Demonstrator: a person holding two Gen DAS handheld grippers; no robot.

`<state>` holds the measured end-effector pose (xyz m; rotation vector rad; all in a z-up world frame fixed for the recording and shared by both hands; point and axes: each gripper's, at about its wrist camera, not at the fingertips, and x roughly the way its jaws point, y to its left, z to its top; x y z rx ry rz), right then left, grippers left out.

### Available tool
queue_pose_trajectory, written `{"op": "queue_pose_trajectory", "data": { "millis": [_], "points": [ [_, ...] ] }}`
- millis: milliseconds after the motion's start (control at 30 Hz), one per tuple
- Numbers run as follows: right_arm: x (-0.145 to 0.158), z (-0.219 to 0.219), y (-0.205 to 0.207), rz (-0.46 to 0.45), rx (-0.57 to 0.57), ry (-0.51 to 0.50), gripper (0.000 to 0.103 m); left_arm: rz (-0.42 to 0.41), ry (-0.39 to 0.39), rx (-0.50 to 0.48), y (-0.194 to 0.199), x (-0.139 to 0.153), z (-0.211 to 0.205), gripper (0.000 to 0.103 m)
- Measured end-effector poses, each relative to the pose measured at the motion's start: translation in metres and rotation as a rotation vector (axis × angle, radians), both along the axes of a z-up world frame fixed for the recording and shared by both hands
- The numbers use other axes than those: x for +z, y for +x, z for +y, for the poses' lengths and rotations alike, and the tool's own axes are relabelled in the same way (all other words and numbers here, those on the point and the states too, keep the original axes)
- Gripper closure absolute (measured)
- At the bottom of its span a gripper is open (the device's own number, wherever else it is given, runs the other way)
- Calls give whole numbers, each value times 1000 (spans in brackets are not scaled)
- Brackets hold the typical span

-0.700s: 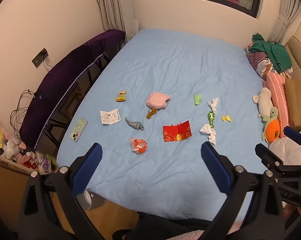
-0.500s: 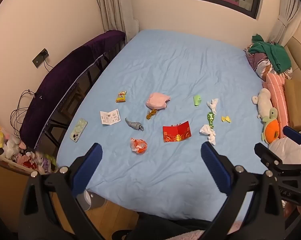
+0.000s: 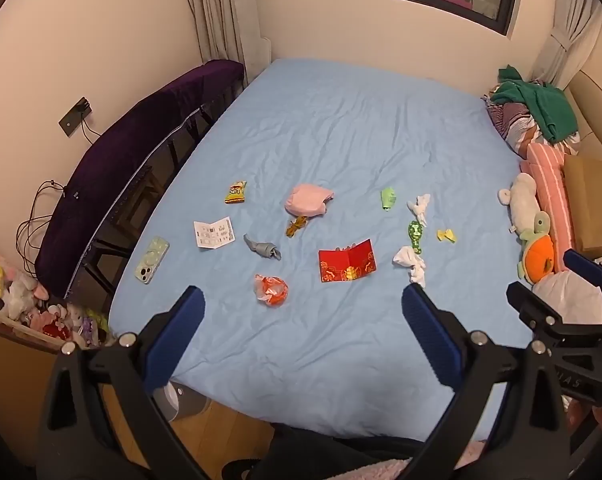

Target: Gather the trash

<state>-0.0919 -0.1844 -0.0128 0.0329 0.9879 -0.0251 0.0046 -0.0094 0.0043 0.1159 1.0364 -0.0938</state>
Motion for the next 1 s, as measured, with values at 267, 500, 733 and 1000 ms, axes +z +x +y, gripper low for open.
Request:
{"op": "queue_pose_trajectory", "data": {
  "millis": [267, 500, 733, 1000],
  "points": [
    [-4, -13, -1, 10, -30, -2, 7, 20, 4, -29, 5, -7, -12, 4],
    [-7, -23, -1, 15, -53, -4, 7, 37, 5, -49, 9, -13, -20, 4],
    [-9, -30, 0, 14, -62, -2, 7, 35, 7, -55, 10, -14, -26, 4],
    [-9, -29, 2, 9, -52, -4, 7, 34, 8, -47, 14, -12, -30, 5]
  ]
}}
